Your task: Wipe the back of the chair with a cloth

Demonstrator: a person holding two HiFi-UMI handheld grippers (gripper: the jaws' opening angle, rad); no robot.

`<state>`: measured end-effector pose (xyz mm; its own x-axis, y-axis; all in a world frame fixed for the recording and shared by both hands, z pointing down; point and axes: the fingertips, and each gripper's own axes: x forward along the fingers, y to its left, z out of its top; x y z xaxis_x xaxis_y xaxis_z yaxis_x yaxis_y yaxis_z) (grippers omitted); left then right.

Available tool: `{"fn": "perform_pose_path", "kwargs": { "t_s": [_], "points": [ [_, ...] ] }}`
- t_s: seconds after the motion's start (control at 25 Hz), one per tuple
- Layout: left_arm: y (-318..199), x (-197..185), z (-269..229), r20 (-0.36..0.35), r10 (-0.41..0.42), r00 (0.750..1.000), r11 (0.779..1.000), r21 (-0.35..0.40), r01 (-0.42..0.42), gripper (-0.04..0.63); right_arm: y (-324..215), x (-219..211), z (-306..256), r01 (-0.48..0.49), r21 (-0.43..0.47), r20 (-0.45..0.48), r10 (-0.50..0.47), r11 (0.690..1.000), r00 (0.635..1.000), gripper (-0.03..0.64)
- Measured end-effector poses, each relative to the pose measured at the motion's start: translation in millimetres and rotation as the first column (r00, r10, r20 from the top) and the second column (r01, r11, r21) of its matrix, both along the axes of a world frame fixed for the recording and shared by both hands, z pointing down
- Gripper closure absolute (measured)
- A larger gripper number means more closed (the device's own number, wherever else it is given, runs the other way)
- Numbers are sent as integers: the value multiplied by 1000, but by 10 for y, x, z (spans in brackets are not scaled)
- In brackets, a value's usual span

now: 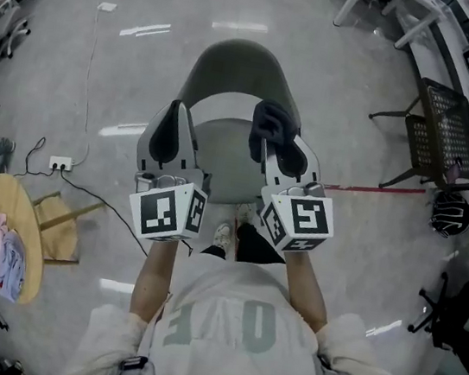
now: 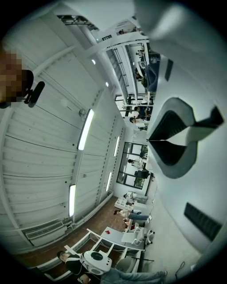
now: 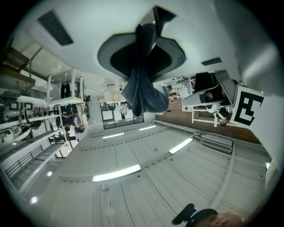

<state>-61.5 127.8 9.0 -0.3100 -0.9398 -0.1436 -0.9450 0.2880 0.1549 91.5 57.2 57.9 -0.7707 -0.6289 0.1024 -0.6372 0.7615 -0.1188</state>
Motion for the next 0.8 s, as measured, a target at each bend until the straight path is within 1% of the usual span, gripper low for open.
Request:
{"fn": "perform_pose_path", "kwargs": {
  "t_s": [0.12, 0.24, 0.36, 0.56, 0.8],
  "points": [
    [-187, 10, 29, -8, -15, 1000, 1000, -5, 15, 579, -205, -90, 11, 24, -4, 13, -24, 1000, 1000, 558],
    [-413, 82, 9, 9, -24, 1000, 1000, -2, 24, 578, -427, -121, 18, 43, 1, 17, -43, 999, 999, 558],
    [-687, 140, -19, 14, -30, 999, 1000, -4, 30, 579, -706, -76, 25, 47, 3, 14, -47, 999, 999, 558],
    [-984, 138, -1, 34, -42, 999, 999, -27, 43, 579, -1070, -76, 74, 49, -28, 36, -48, 998, 998, 558],
    [-1228, 164, 33, 21, -62, 998, 997, -33, 63, 578, -1313, -175, 138, 86, -27, 4, -86, 996, 996, 558]
  ]
}}
